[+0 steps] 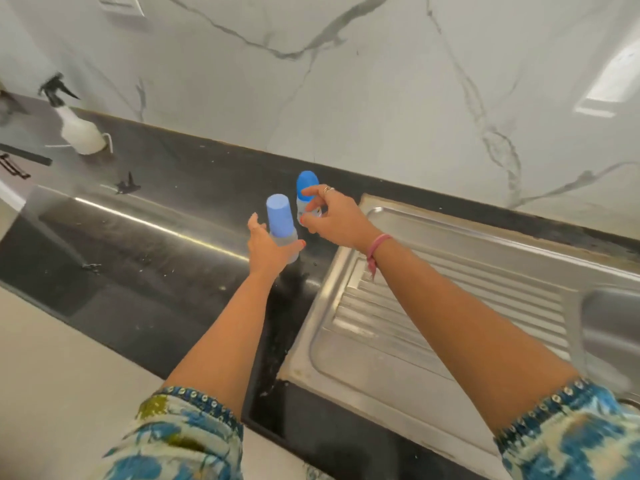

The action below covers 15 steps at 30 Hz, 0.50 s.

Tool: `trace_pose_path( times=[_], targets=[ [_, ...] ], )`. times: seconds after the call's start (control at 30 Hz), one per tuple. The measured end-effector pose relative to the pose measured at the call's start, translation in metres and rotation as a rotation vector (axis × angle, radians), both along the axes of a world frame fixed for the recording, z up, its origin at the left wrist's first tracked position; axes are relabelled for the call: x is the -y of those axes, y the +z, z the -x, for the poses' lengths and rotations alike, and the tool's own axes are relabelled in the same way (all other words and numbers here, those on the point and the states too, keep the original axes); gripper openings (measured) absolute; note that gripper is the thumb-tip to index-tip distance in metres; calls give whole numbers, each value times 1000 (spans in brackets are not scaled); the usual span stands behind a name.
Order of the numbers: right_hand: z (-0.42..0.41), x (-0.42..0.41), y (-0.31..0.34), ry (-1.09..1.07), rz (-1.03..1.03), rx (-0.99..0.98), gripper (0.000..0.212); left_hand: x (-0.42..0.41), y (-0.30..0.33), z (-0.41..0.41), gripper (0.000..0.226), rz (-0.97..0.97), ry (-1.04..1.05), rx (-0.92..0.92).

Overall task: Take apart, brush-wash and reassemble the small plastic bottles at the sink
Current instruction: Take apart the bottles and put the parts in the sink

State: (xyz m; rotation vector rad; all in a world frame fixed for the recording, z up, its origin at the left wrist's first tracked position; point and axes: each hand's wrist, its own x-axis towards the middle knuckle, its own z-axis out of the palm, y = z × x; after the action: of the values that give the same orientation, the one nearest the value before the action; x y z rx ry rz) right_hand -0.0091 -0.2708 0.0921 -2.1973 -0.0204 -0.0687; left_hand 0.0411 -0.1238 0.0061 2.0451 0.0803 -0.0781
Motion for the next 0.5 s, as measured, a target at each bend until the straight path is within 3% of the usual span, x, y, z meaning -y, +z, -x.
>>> trace_pose_path(
  times=[0.17,0.4,0.5],
  targets=[
    [-8,-7,5,77,73,-70,75,8,2,3,55,-101,-59,137],
    [31,39,41,-39,205,-338,64,36,16,52,54,-285,-308,666],
    [66,74,51,26,236,-355,56,58,31,75,51,-345,-494,695]
  ],
)
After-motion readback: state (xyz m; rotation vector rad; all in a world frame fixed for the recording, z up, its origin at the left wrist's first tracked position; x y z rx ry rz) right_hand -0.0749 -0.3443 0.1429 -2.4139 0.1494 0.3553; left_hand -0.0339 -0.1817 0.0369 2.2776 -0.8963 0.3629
